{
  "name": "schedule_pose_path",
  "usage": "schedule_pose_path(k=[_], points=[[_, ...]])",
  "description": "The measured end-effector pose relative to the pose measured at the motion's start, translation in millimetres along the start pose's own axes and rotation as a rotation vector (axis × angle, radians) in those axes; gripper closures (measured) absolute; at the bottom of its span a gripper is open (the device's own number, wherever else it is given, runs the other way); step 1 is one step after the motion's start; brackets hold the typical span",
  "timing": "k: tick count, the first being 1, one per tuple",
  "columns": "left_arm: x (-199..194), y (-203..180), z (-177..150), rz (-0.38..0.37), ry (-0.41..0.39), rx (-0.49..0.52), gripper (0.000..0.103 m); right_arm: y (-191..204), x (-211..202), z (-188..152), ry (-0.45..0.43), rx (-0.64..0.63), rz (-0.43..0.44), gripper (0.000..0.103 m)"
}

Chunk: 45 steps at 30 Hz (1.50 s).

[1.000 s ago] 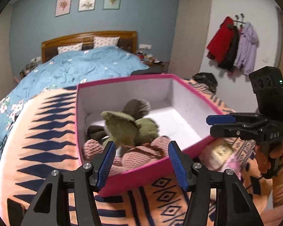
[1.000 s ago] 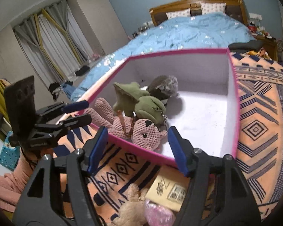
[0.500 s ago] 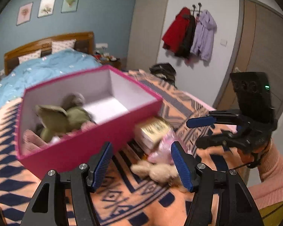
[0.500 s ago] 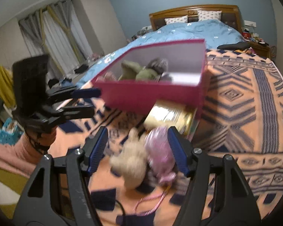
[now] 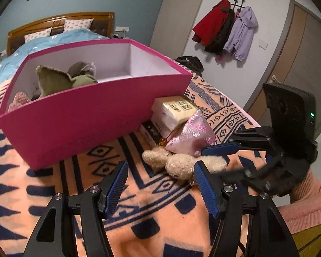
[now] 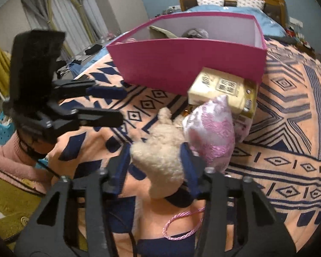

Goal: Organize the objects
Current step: 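Return both grippers to the pile and grasp the cream fluffy bunny, then carry the cream bunny with both grippers into the box and release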

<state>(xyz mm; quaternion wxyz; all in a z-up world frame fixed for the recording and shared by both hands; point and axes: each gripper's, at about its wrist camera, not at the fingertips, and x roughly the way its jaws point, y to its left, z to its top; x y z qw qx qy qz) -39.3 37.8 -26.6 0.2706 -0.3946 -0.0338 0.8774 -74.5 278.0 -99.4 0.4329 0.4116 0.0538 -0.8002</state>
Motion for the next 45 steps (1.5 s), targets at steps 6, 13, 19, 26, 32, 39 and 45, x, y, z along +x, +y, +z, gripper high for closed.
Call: schedule_pose_path(k=[6,13,19,26,32,39,45], points=[[2,-1,-6,-0.057,0.019,-0.021,0.037,-13,-13,3,-0.055,0.081,0.057,0.081],[8,-15,-12,-0.189,0.053,-0.013,0.037,-21,-29,17,-0.143,0.175,0.139,0.082],[17,-23,-13,-0.320,0.087,-0.033,0.037,-16,-39,26,-0.200,0.179,0.191,0.083],[25,-29,-8,-0.338,0.069,-0.044,0.039,-12,-40,33,-0.227,0.168,0.239,0.083],[20,-11,0,-0.311,0.005,-0.114,0.051,-20,-28,27,-0.167,0.198,0.211,0.083],[38,-10,-7,-0.253,0.062,-0.103,0.052,-25,-7,12,-0.038,0.180,0.081,0.078],[50,-19,-8,-0.230,0.113,-0.054,0.050,-16,8,9,0.045,0.106,0.061,0.072]])
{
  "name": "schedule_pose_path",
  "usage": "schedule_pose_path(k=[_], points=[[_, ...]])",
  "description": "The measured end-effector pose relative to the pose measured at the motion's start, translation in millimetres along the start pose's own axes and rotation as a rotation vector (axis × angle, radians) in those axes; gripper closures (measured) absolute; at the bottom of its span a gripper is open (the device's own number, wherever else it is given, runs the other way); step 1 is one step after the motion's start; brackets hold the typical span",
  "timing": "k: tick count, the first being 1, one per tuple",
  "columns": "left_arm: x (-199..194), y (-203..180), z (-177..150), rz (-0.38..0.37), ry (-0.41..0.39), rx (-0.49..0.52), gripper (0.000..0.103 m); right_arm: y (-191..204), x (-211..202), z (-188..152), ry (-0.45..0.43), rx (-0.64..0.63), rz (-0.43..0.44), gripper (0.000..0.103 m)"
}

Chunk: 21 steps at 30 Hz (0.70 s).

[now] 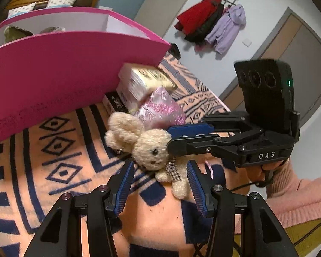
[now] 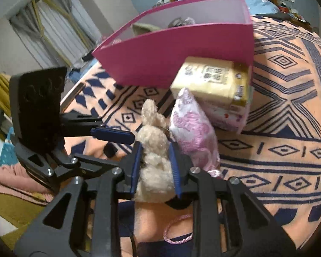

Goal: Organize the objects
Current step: 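Carry the cream bunny with both grippers into the box and release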

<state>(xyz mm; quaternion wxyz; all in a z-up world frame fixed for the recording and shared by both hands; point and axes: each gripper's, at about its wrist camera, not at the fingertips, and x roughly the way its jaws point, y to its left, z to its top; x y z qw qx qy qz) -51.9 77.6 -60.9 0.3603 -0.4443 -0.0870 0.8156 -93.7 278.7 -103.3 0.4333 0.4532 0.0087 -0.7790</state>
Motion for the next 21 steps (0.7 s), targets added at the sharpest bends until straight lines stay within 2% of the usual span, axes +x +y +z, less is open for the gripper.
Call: schedule_pose_path(k=[6,9,14,18,21], points=[[9,-3,0,0.010,0.042,0.019,0.046,2,14,6,0.051,-0.039,0.043,0.071],[11,-4,2,0.017,0.049,0.029,0.046,5,17,13,0.073,-0.064,0.027,0.059],[16,-4,7,0.018,0.053,0.035,0.046,13,34,21,0.123,-0.124,0.006,0.062],[17,-2,11,0.014,0.050,0.023,0.045,15,27,22,0.081,-0.134,0.012,0.066],[11,-4,19,0.003,0.027,0.023,0.045,18,10,25,0.016,-0.123,0.060,0.066]])
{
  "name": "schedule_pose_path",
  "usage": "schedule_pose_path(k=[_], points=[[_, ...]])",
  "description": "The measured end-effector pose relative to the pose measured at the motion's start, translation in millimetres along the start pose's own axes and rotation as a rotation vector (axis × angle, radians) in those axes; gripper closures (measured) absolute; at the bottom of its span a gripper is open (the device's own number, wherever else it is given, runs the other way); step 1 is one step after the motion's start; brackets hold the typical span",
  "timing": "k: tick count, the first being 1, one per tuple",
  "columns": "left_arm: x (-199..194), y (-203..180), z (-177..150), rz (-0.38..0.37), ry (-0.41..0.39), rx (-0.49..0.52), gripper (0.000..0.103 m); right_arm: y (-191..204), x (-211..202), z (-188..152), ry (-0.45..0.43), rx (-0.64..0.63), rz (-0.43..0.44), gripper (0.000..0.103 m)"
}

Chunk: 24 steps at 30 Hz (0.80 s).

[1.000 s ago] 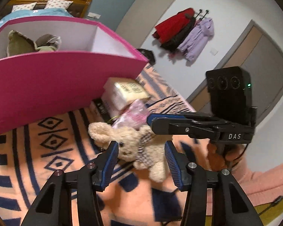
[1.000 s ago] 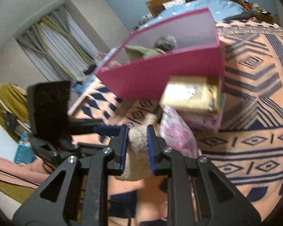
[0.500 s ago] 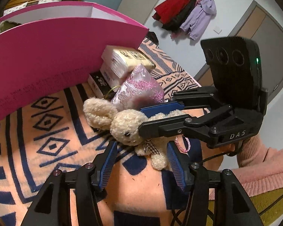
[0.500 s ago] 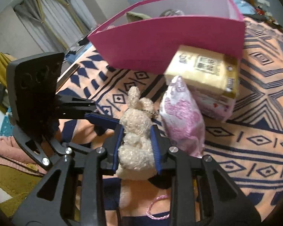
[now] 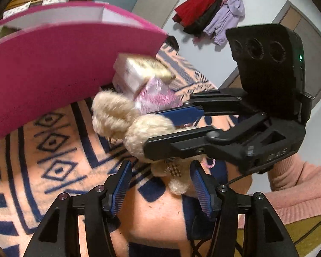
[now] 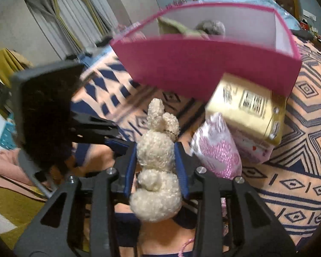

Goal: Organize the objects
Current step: 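Carry the cream bunny with both grippers into the box and release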

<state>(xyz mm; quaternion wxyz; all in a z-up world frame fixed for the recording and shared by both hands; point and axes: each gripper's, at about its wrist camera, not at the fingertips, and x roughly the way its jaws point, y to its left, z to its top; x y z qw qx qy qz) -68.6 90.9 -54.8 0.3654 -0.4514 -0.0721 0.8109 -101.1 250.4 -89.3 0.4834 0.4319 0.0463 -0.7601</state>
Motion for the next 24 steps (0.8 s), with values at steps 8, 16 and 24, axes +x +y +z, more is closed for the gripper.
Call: schedule_pose_path(k=[8,16,24], points=[[-43,-14,57,0.017,-0.171,0.076,0.046,5,-49,46,-0.223,-0.018,0.037,0.066],[-51,2,132,0.081,-0.210,0.099,0.048,-16,-53,114,-0.294,-0.064,-0.007,0.066],[-38,36,163,0.182,-0.177,0.071,0.048,-55,-31,155,-0.243,-0.064,-0.081,0.066]])
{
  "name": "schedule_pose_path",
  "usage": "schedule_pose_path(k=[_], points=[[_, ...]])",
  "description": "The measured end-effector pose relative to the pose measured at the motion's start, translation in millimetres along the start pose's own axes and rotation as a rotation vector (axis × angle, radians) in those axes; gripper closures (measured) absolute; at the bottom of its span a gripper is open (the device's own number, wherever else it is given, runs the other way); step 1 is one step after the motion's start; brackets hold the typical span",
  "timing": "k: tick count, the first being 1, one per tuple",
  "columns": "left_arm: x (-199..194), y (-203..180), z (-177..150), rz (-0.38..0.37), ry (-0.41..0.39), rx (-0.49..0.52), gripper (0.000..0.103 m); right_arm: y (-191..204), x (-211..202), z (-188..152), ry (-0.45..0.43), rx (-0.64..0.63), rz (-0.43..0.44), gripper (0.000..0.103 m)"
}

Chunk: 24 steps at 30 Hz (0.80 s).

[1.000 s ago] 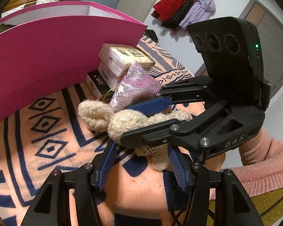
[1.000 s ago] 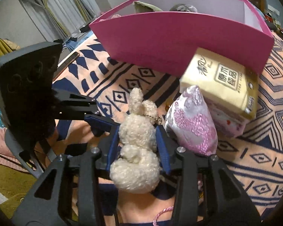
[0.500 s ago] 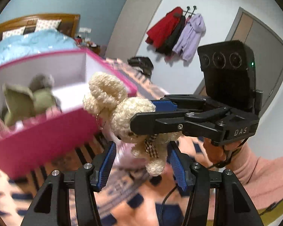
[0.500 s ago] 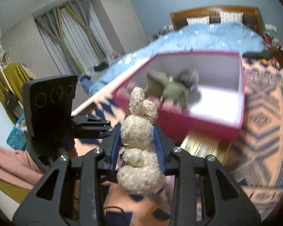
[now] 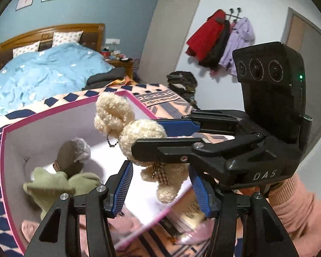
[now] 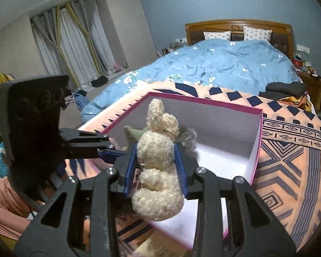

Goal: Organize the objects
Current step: 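Carry the cream bunny with both grippers into the box and release, then move both grippers to the pink satin pouch and close on it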

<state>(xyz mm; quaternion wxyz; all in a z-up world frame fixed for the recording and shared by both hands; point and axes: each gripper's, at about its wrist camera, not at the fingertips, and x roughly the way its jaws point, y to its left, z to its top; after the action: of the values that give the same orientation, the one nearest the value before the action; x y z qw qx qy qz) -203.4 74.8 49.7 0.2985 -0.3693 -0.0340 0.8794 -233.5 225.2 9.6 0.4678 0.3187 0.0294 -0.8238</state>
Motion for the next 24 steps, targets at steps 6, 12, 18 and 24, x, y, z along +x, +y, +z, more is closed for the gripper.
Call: schedule_pose_path(k=[6,12,18,24], points=[[29,18,10,0.052,0.070,-0.011,0.049,-24,27,11,0.072,-0.015,-0.078,0.065],[50,31,18,0.142,0.127,-0.040,0.049,-43,47,18,0.117,-0.015,-0.210,0.063],[38,32,15,0.186,0.093,-0.045,0.047,-47,31,11,0.077,0.023,-0.212,0.063],[7,21,1,0.162,0.016,-0.022,0.040,-36,-11,-3,-0.006,0.062,-0.125,0.062]])
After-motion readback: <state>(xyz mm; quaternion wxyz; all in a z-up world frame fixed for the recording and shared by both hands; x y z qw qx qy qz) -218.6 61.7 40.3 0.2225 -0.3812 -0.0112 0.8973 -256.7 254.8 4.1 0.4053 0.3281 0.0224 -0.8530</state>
